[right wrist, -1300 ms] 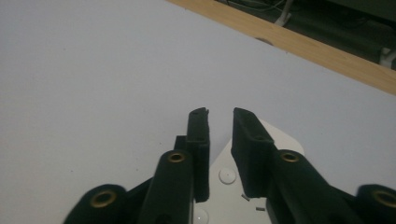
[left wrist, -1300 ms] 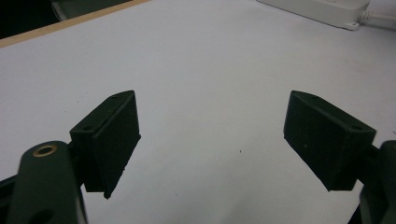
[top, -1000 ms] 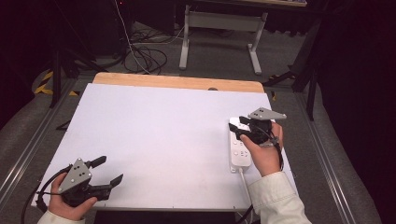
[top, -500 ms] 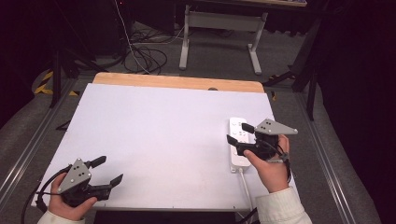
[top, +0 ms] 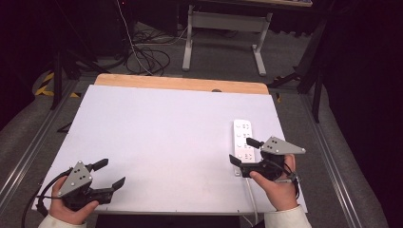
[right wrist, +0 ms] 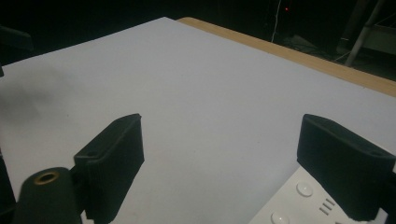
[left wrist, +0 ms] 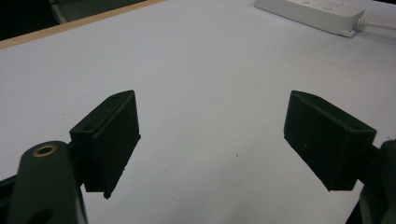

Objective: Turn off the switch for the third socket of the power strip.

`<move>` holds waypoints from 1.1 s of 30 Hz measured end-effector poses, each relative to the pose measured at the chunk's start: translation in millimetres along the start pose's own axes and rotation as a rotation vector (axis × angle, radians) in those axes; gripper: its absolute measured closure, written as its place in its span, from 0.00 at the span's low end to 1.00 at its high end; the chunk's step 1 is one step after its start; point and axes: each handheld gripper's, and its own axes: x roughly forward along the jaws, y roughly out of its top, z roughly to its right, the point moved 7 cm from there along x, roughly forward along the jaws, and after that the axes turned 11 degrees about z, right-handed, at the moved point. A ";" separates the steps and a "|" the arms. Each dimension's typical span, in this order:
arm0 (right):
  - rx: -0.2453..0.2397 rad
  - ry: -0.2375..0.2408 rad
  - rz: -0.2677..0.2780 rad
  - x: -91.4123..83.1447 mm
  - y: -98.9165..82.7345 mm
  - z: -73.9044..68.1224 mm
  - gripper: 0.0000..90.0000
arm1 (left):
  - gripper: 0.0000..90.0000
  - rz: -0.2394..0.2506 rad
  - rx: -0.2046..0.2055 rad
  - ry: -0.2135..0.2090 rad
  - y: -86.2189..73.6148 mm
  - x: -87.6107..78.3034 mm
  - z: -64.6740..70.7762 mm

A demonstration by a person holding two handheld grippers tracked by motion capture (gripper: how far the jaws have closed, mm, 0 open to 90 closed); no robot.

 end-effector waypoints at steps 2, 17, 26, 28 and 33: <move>-0.004 0.011 0.005 -0.9 -4.5 -2.9 0.16 | 0.21 0.003 -0.005 -0.003 0.2 0.1 0.3; -0.001 0.036 -0.055 -1.4 -38.6 -22.7 0.16 | 0.21 0.019 -0.015 -0.008 1.9 -1.8 0.2; -0.014 0.074 -0.079 3.9 -61.7 -34.3 0.16 | 0.21 0.018 -0.010 -0.005 1.9 -2.1 0.1; -0.012 0.079 -0.075 4.5 -66.2 -36.2 0.16 | 0.21 0.017 -0.006 -0.004 1.8 -2.1 -0.3; 0.004 0.089 -0.088 6.7 -78.9 -40.7 0.16 | 0.21 0.018 -0.015 -0.011 1.9 -2.1 0.6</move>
